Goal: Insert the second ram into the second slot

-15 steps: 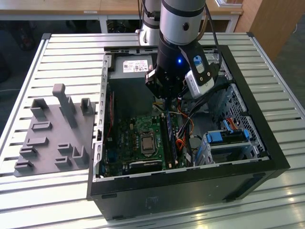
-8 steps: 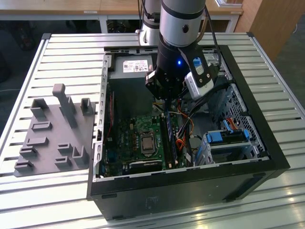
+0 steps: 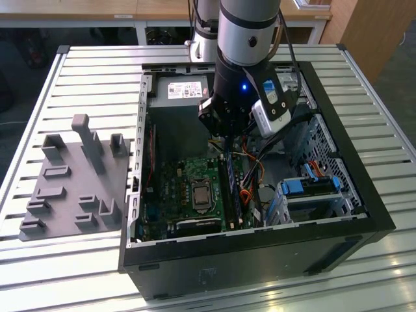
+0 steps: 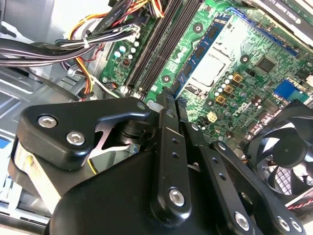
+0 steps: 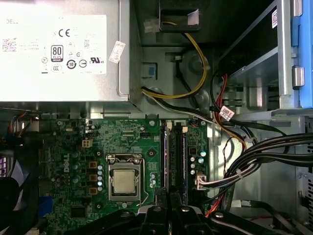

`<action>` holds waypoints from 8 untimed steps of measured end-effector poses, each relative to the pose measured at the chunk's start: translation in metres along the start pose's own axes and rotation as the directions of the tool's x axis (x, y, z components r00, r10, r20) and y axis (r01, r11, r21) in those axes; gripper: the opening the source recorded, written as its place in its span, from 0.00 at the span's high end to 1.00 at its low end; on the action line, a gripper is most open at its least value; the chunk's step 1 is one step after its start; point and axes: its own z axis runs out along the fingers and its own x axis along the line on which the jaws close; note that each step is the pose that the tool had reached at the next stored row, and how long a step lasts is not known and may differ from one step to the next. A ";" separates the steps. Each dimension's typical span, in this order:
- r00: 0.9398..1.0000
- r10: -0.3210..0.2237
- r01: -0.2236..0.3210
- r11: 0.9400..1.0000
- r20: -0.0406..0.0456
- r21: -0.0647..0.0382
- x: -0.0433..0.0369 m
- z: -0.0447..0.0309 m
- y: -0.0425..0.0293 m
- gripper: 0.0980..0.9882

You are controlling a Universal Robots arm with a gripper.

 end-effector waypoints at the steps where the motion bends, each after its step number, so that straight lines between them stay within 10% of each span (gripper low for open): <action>1: 1.000 0.000 0.000 1.000 -0.001 0.000 0.0000 0.0007 -0.0004 0.96; 8: 1.000 0.000 0.000 1.000 -0.007 0.000 0.0001 0.0061 -0.0017 0.96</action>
